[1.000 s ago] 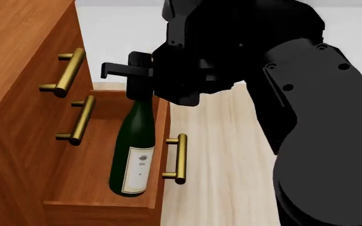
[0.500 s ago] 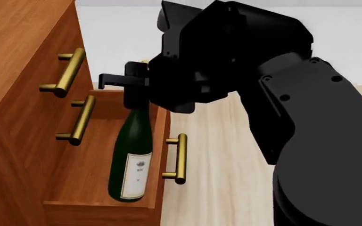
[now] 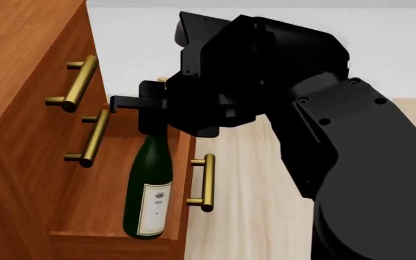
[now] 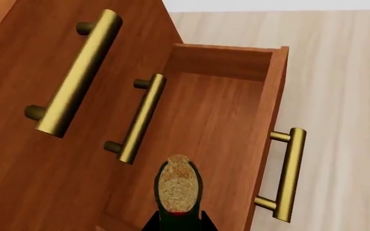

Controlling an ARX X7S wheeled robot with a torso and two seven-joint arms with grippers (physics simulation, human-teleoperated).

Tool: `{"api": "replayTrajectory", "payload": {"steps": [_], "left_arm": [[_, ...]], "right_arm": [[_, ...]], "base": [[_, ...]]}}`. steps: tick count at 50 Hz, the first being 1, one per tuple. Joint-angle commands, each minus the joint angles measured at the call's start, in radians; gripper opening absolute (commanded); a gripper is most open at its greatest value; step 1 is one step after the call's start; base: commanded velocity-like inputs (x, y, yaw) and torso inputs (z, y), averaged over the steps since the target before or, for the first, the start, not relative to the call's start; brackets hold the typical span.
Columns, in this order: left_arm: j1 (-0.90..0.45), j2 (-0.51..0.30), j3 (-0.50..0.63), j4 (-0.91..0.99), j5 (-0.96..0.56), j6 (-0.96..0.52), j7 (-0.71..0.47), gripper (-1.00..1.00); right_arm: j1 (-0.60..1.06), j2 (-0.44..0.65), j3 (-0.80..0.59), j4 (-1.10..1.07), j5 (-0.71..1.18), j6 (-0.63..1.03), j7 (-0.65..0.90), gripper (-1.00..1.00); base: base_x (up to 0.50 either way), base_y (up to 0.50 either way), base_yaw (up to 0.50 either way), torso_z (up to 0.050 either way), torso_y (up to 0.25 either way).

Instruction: Put the wine bottle in the bottom drawer of the cabinet.

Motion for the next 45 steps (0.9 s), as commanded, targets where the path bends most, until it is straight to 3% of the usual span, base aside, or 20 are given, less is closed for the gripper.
{"api": "replayTrajectory", "payload": {"steps": [1, 45], "left_arm": [[0.002, -0.002, 0.005, 0.002, -0.005, -0.001, -0.003, 1.0], [0.02, -0.006, 0.036, 0.011, 0.01, 0.014, -0.004, 1.0]], "right_arm": [[-0.016, -0.001, 0.041, -0.02, -0.024, -0.003, -0.01, -1.0], [-0.043, -0.001, 0.053, -0.029, -0.088, -0.034, 0.015, -1.0]], "base": [[0.0, 0.0, 0.0, 0.0, 0.0], [0.0, 0.0, 0.0, 0.0, -0.009]]}}
